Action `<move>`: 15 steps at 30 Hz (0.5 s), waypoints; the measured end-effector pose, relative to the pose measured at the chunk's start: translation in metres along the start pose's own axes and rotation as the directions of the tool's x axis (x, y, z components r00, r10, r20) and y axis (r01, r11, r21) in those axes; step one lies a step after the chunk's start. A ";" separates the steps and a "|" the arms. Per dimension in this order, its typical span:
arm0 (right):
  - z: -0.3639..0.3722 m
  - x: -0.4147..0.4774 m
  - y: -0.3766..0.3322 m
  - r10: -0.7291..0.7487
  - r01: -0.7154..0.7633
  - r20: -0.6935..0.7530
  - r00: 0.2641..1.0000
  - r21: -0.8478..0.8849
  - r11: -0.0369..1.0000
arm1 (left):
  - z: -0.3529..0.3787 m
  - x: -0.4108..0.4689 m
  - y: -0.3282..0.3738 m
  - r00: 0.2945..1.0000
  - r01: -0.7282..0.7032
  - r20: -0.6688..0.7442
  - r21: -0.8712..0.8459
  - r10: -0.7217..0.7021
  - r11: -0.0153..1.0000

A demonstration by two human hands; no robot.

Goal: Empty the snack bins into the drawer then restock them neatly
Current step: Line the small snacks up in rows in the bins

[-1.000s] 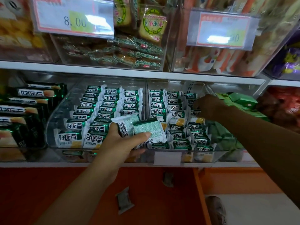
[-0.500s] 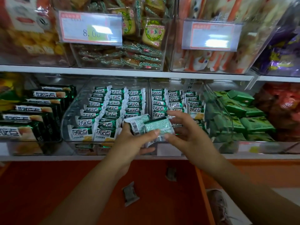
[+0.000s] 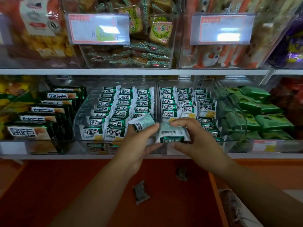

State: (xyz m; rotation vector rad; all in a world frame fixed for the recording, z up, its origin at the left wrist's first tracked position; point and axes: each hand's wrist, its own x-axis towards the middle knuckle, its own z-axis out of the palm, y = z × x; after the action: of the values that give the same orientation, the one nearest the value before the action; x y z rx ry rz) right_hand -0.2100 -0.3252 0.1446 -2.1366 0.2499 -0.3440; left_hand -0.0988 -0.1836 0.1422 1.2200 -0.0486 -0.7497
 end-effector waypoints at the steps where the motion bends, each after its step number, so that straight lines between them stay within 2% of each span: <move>1: -0.003 0.002 -0.003 0.051 -0.051 0.001 0.999 0.087 0.995 | -0.001 0.002 0.001 1.000 -0.012 -0.015 -0.007 0.012 1.000; 3: -0.013 0.005 -0.006 0.157 -0.160 0.031 0.987 0.191 0.969 | -0.002 0.004 0.004 0.998 -0.048 -0.036 0.004 0.048 0.999; 5: -0.022 0.005 -0.007 0.220 -0.223 0.036 0.975 0.164 0.961 | -0.004 0.005 0.006 0.998 -0.067 0.003 0.017 0.067 0.998; 9: -0.020 0.003 -0.008 0.259 -0.263 0.041 0.965 0.140 0.955 | -0.001 -0.003 0.003 0.983 -0.083 0.174 0.134 0.059 0.988; 12: -0.015 0.002 -0.004 0.284 -0.286 0.038 0.958 0.170 0.943 | 0.000 -0.001 -0.004 0.984 -0.094 0.164 0.193 0.062 0.977; 15: -0.015 0.003 -0.003 0.256 -0.270 0.099 0.962 0.167 0.948 | 0.001 -0.002 -0.005 0.987 -0.105 0.147 0.237 0.071 0.966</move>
State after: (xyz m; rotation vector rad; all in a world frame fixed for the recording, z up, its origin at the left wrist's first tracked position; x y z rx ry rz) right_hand -0.2123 -0.3363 0.1554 -1.9056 0.4387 -0.1232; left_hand -0.1032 -0.1844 0.1388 1.3882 -0.3149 -0.7640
